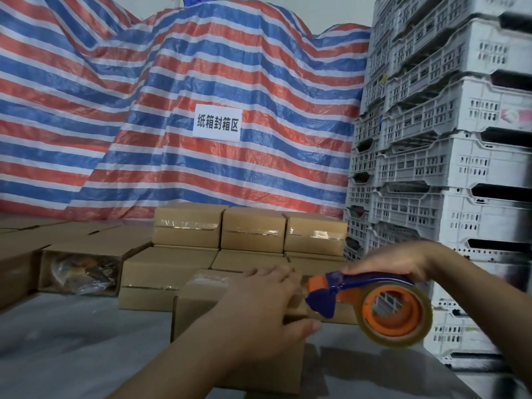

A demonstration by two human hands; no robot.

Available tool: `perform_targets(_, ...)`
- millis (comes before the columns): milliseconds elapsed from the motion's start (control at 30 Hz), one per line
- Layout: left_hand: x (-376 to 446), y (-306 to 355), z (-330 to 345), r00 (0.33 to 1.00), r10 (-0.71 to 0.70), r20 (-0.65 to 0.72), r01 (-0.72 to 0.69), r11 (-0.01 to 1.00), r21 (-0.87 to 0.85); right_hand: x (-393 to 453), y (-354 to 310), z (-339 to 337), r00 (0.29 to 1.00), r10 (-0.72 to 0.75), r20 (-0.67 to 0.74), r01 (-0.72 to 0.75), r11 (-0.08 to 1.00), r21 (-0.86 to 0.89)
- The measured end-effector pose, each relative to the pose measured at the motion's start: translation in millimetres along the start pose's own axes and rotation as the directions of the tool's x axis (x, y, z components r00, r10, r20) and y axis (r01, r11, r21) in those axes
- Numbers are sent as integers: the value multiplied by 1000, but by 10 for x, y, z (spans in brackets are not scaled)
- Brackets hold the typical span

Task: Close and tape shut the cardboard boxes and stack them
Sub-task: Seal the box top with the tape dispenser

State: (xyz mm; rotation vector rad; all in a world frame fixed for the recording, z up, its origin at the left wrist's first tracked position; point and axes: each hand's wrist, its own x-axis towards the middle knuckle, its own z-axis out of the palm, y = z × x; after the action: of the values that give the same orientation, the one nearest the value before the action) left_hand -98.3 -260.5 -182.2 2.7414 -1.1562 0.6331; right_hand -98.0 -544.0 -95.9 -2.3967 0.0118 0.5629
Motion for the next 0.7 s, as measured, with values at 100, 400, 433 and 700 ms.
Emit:
perform_targets(100,32,-9,109,1000,9,21,-9,1000,-6,-17,42,-18,999,-13,31,12,999,31)
perform_targets(400,33,-40,160,1000,18,-14,-18,1000,-4,-396,-87,-181,1000,25,-5,-25,994,-110)
perform_targets(433,29,-31,155,1000,20,-13,-20,1000,-9,-393,-195,-101,998,48,-37,-56,967,-248)
perform_targets(700,-19,-28,133,999,-2,-37,2,1000,9,-88,-200,720,906,-70,-419,-328,512,-794)
